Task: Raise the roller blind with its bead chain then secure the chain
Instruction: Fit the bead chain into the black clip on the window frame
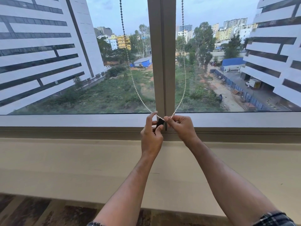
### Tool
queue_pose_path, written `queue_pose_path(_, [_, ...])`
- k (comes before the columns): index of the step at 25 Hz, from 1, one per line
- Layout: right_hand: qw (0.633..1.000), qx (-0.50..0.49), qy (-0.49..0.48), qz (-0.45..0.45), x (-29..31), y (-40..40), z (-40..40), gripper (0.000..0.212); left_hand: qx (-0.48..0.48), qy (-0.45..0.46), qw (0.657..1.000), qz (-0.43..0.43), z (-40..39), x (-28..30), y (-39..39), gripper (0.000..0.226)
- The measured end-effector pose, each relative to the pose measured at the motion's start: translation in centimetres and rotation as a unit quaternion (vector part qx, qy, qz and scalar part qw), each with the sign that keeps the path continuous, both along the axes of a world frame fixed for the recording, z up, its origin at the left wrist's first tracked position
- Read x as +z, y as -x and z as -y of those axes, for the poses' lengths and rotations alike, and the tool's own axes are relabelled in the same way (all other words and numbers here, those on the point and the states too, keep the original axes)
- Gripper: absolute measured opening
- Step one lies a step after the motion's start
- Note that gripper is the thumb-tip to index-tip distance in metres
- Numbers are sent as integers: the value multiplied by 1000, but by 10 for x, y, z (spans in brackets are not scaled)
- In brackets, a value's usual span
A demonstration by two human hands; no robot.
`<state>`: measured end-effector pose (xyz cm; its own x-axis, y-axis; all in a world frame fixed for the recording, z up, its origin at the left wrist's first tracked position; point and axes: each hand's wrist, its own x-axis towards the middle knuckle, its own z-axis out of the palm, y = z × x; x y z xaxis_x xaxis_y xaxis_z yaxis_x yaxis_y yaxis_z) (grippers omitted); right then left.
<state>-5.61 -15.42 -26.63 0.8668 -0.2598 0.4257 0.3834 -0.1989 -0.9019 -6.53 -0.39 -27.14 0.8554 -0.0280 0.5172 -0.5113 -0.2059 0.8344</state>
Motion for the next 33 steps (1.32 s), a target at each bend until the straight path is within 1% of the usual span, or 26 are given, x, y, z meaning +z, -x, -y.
queue_pose_path(2, [1000,-2,21,1,3,4,0,36,14,-18,1000,9,1,2,-1,59])
queue_pose_path(5, [999,-7,39,5,7,9,0,33,7,-18,1000,8,3,4,-5,48])
queue_pose_path(6, [999,-13,39,6,8,9,1,33,6,-19,1000,6,3,5,-4,48])
queue_pose_path(8, [999,-27,42,10,9,8,5,29,-2,-25,1000,8,4,9,-2,56])
queue_pose_path(11, [998,-44,42,20,11,7,10,19,-22,-43,999,24,5,11,0,66])
queue_pose_path(13, [997,-54,32,39,12,6,12,16,-28,-51,998,29,5,11,0,69])
queue_pose_path(16, [997,-44,27,49,11,4,12,15,-36,-59,997,30,7,10,0,69])
queue_pose_path(19, [998,-41,35,34,7,2,12,18,-45,-53,997,30,8,8,0,63])
queue_pose_path(22, [998,-40,33,35,5,1,14,16,-34,-46,998,35,8,8,-2,53])
queue_pose_path(27, [998,-30,31,42,11,2,13,18,-17,2,1000,16,9,9,-4,34])
queue_pose_path(29, [998,-29,28,44,12,2,12,21,-12,11,1000,16,9,9,-6,32])
queue_pose_path(32, [998,-21,25,49,13,3,12,17,-13,8,1000,25,8,10,-8,31])
queue_pose_path(33, [998,-18,23,51,12,3,12,18,-12,8,999,28,8,11,-9,31])
